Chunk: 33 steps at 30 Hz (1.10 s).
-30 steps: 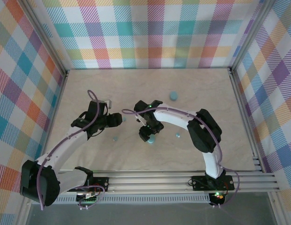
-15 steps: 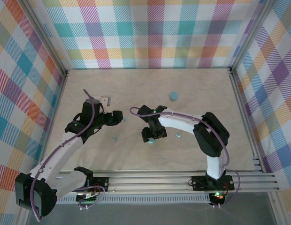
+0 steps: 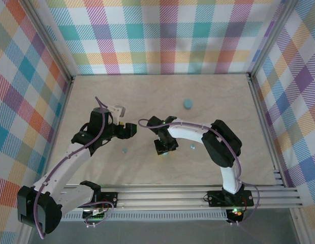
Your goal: Insert the wireless bluetooth earbuds into the charging case
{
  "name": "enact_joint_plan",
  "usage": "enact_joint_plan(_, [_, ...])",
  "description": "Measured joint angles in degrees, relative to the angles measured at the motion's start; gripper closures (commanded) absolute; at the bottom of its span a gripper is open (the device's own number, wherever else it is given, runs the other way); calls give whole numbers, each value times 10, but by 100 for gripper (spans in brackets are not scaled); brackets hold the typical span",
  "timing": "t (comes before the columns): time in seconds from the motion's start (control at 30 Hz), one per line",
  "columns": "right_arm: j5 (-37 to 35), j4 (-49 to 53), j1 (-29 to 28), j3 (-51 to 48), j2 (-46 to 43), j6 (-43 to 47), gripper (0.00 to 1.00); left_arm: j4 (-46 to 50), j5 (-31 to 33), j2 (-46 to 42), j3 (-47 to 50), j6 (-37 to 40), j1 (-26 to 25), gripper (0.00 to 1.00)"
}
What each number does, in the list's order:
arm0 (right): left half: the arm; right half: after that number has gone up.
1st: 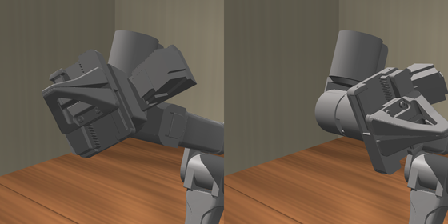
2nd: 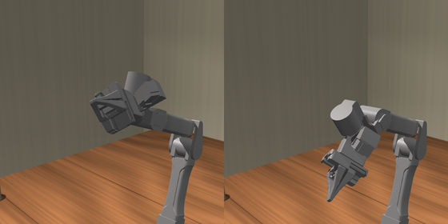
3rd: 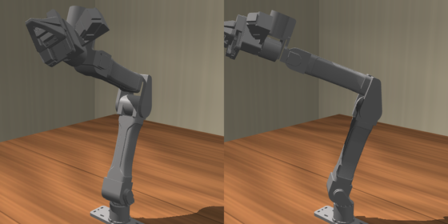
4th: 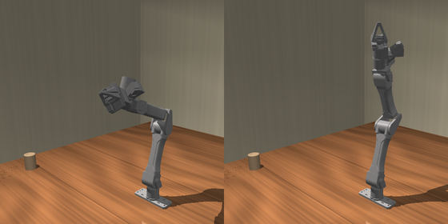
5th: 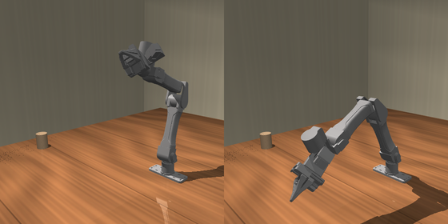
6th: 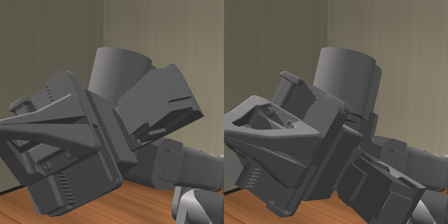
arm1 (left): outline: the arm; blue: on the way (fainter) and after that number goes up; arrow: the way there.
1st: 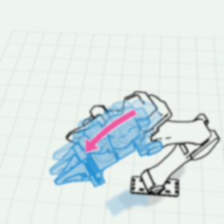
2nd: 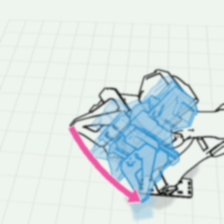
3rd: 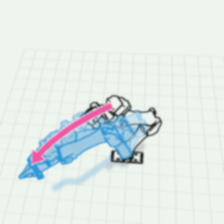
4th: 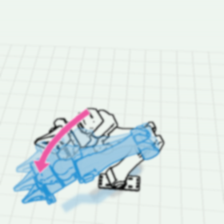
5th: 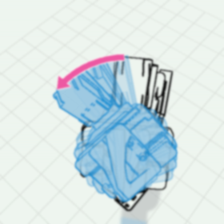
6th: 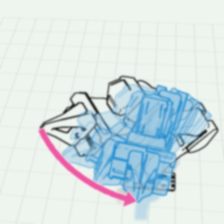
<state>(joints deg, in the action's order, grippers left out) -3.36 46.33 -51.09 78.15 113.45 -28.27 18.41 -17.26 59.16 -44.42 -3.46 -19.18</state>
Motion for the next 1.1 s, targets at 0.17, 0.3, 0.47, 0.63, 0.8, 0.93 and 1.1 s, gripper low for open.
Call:
enact_joint_plan(0.17, [-7,4,0,1,-5,73,81,-21,-31,-33,24,45,0,26])
enact_joint_plan(0.3, [2,20,8,0,-38,165,92,-42,-62,-69,42,77,0,27])
enact_joint_plan(0.47, [28,56,43,11,-123,288,96,-109,-145,-120,80,105,0,26])
enact_joint_plan(0.63, [73,90,71,51,-190,403,100,-150,-227,-146,90,143,0,24])
enact_joint_plan(0.8, [133,124,68,71,-232,502,100,-130,-284,-118,66,205,-13,25])
enact_joint_plan(0.93, [166,158,68,91,-250,563,100,-123,-309,-76,37,246,-43,25])
enact_joint_plan(1.1, [189,183,63,107,-262,611,100,-124,-316,-21,4,283,-94,28])
